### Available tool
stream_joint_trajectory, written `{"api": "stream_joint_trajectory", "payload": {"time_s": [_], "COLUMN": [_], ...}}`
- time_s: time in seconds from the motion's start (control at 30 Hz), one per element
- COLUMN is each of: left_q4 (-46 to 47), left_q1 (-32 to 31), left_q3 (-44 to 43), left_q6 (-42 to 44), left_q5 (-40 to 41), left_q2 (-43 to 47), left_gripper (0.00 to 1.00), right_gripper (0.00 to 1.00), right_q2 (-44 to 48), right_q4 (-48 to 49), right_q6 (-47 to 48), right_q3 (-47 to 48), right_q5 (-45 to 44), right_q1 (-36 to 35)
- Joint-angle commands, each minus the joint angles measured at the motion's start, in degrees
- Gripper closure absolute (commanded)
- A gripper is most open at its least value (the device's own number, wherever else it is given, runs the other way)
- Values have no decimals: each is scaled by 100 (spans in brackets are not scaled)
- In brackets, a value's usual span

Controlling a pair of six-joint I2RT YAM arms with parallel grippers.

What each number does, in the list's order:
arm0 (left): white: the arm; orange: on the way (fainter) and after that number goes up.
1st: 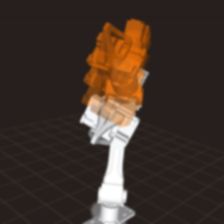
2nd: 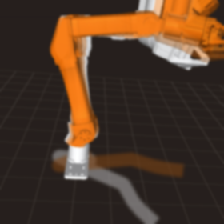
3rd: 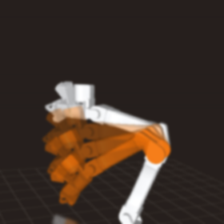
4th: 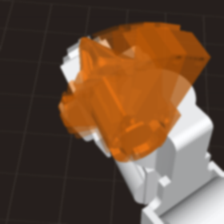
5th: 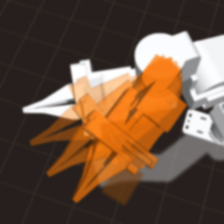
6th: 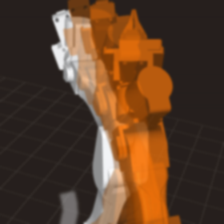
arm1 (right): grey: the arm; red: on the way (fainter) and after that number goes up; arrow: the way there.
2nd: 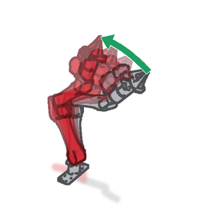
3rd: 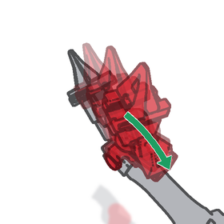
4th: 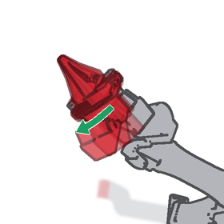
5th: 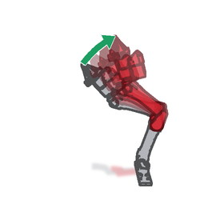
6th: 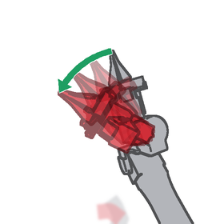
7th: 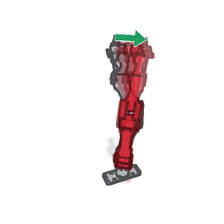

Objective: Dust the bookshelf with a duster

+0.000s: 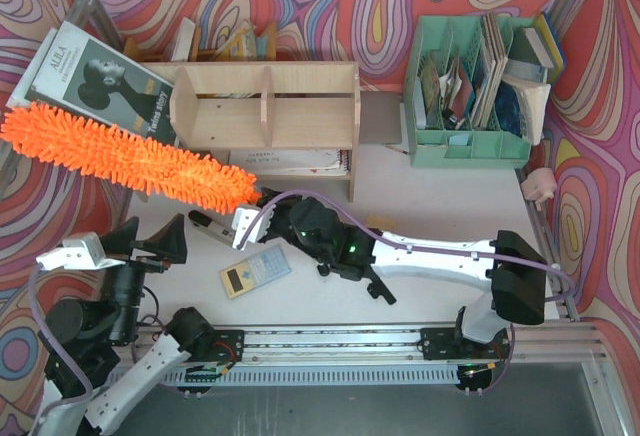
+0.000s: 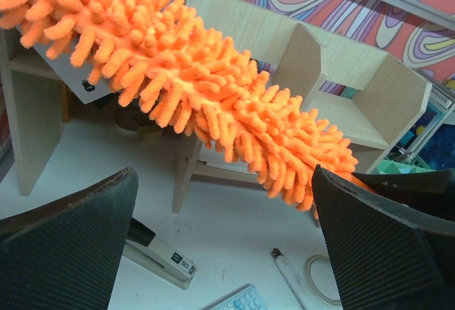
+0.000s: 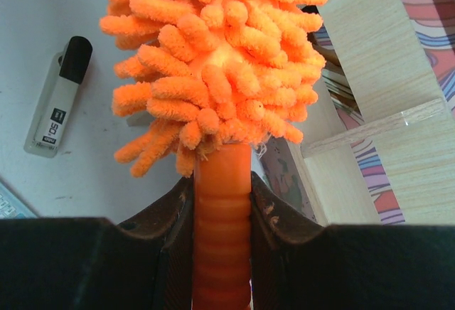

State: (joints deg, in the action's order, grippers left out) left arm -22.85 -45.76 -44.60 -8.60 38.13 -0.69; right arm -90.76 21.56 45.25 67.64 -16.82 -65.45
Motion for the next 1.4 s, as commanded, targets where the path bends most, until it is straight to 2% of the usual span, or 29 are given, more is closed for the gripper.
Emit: {"api": "stream_joint_trajectory", "payload": {"time_s": [0.0,0.27,0.5,0.8,1.13,1.37], "left_q4": [188,199,110,193,168,183], "left_q1": [255,898,1158,1799,1959,1978], "left_q3": [39,92,86,189,203,236], "left_q6": [-35,-179,-296,-521,-586,-602], "left_q5": [-671,-401,296,166,247,307], "left_q2": [37,42,38,42,42,39], "left_gripper": [2,2,2,2,2,2], "right_gripper": [100,100,100,100,100,100], "right_q2": [-67,-99,90,373,131,155], "right_q4": [302,166,116,97,-11,123], "right_q6": [-18,198,311,297,387,304], "right_q3": [356,207,-182,-322,636,156], "right_q5": [143,-14,-318,-391,-70,-234], "right_q1": [214,374,383,377,351,355]}}
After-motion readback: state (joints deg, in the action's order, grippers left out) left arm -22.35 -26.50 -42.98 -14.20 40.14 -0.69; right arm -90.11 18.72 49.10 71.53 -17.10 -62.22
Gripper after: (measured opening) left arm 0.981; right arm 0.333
